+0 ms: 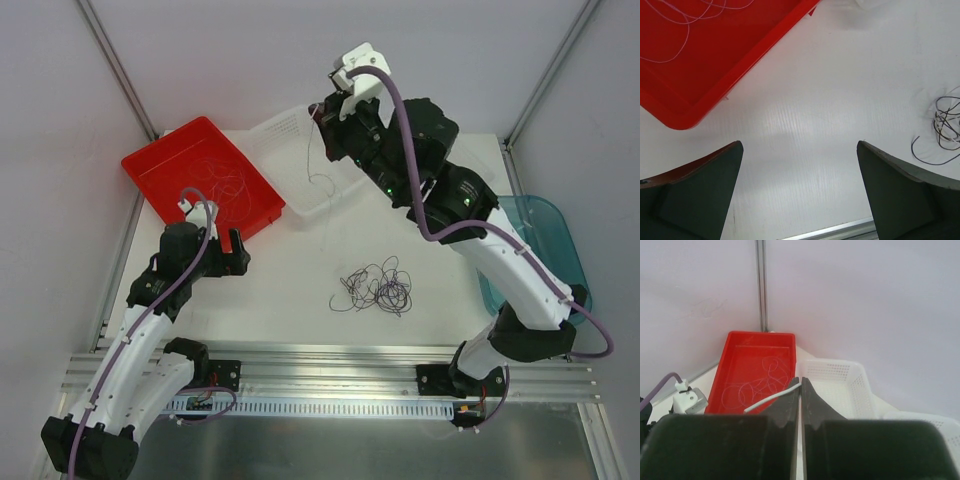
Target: Untangle the cables
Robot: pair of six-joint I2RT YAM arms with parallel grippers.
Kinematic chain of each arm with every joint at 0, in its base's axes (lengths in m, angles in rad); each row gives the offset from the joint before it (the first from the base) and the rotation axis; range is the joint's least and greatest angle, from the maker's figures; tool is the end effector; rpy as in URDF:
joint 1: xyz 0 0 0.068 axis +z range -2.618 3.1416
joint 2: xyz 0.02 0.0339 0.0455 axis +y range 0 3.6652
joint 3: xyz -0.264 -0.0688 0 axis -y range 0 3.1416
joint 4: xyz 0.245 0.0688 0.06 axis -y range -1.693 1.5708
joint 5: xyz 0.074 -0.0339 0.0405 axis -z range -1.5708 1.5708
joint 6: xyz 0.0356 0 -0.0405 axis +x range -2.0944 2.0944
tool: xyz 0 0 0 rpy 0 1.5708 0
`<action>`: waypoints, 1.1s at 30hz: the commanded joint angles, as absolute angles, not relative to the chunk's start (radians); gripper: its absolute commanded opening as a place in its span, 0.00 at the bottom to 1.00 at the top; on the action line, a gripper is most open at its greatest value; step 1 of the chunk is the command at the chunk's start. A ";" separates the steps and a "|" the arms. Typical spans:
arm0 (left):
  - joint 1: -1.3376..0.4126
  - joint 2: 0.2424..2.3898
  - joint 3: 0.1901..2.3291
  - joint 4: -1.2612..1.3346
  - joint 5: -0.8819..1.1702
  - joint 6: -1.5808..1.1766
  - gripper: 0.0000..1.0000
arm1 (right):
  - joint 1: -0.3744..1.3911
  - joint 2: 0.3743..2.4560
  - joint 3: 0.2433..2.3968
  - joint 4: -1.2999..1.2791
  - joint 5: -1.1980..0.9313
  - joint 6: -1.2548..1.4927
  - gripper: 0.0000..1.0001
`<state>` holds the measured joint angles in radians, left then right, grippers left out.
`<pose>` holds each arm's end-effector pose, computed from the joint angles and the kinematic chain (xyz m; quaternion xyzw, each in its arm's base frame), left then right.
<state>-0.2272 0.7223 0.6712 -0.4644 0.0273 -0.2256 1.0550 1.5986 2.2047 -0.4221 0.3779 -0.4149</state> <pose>0.1606 -0.0381 0.2814 0.0076 0.8639 -0.1245 0.4880 0.1593 0.2543 0.5859 -0.3138 0.5626 0.1237 0.7548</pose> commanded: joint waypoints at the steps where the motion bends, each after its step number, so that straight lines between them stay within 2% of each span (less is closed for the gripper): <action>1: -0.218 0.701 0.657 -0.396 0.155 -0.199 0.99 | 1.052 1.476 2.202 -0.273 0.402 -0.453 0.01; 7: -0.225 0.693 0.624 -0.267 0.417 -0.283 0.99 | 1.051 1.347 1.929 -0.183 0.458 -0.407 0.01; 12: -0.232 0.701 0.618 -0.238 0.434 -0.296 0.99 | 1.005 1.224 1.639 -0.189 0.535 -0.315 0.01; 19: -0.232 0.712 0.603 -0.239 0.456 -0.288 0.99 | 0.783 1.193 1.223 -0.247 0.364 -0.005 0.01; 27: -0.232 0.716 0.592 -0.239 0.457 -0.284 0.99 | 0.770 1.344 1.105 -0.294 0.270 0.141 0.01; 33: -0.232 0.719 0.594 -0.244 0.439 -0.284 0.99 | 0.770 1.316 1.126 -0.411 0.319 0.130 0.01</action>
<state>-0.2283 0.7158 0.6041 -0.2726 0.4198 -0.2810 0.7700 1.3724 1.0931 -0.3595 0.2996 0.1028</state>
